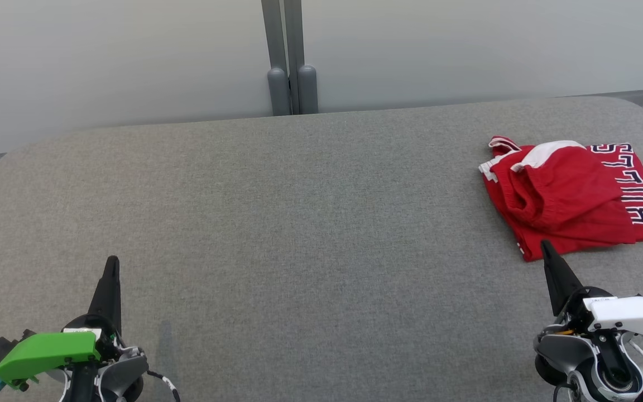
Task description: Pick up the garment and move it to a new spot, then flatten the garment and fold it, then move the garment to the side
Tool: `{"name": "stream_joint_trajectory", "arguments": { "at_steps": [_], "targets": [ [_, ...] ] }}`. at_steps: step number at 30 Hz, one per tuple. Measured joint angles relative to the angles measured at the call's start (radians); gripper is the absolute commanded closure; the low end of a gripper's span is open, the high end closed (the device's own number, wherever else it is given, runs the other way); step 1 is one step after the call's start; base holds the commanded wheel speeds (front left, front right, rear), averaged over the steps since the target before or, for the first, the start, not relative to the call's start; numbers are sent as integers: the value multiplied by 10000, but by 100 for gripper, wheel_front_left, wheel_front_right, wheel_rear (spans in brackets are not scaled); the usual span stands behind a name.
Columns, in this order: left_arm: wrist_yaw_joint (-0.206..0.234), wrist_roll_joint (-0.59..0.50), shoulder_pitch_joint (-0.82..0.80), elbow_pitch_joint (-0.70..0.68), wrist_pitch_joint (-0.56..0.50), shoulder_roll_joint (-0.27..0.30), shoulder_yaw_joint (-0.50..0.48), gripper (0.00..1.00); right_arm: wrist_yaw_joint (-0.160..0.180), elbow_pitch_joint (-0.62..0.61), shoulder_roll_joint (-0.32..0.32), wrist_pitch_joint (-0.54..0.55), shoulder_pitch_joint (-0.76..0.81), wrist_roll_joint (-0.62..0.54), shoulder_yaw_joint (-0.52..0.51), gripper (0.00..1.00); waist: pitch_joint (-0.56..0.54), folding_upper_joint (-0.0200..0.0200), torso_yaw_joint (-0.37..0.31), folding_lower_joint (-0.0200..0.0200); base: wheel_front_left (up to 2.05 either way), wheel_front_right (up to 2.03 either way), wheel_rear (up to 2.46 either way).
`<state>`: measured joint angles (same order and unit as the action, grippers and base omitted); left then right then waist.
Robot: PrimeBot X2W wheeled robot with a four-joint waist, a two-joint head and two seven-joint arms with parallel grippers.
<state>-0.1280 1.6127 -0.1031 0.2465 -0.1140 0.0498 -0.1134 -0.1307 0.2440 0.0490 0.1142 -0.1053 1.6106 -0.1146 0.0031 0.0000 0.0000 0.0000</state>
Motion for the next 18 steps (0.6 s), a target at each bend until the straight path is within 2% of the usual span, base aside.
{"name": "stream_joint_trajectory", "arguments": {
  "at_steps": [18],
  "targets": [
    [0,0,0,-2,0,0,0,100,0,0,0,0,0,0,-2,100,0,0,0,0,0,0,0]
  ]
}}
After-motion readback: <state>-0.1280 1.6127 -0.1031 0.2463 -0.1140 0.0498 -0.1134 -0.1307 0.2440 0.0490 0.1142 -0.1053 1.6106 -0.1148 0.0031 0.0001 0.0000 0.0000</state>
